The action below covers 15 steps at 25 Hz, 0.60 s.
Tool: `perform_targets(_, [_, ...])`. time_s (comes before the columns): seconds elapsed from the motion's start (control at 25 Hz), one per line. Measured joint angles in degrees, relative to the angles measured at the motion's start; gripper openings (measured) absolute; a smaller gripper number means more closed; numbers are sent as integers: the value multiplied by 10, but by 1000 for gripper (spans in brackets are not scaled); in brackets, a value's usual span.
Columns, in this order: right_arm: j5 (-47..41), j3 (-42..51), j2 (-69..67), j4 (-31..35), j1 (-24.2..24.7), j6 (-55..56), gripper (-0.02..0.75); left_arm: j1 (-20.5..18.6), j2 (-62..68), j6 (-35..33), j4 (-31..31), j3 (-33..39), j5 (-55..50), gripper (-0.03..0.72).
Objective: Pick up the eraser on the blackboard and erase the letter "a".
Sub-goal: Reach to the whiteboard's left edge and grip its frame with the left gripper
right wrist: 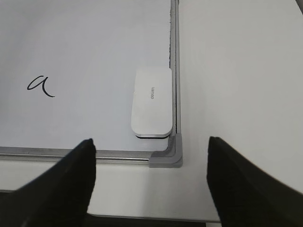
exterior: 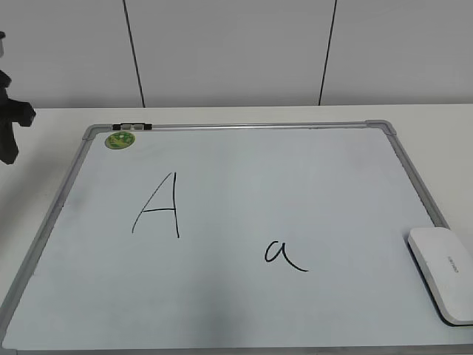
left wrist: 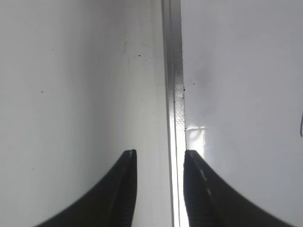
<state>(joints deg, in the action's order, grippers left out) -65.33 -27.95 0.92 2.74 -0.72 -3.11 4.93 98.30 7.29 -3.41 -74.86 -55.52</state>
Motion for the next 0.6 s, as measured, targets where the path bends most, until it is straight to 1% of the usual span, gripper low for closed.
perform_targets(0.32, [0, 0, 0, 0, 0, 0, 545, 0, 102, 0, 8, -41, -10, 243])
perform_targets(0.6, [0, 0, 0, 0, 0, 0, 545, 0, 157, 0, 27, -46, -8, 243])
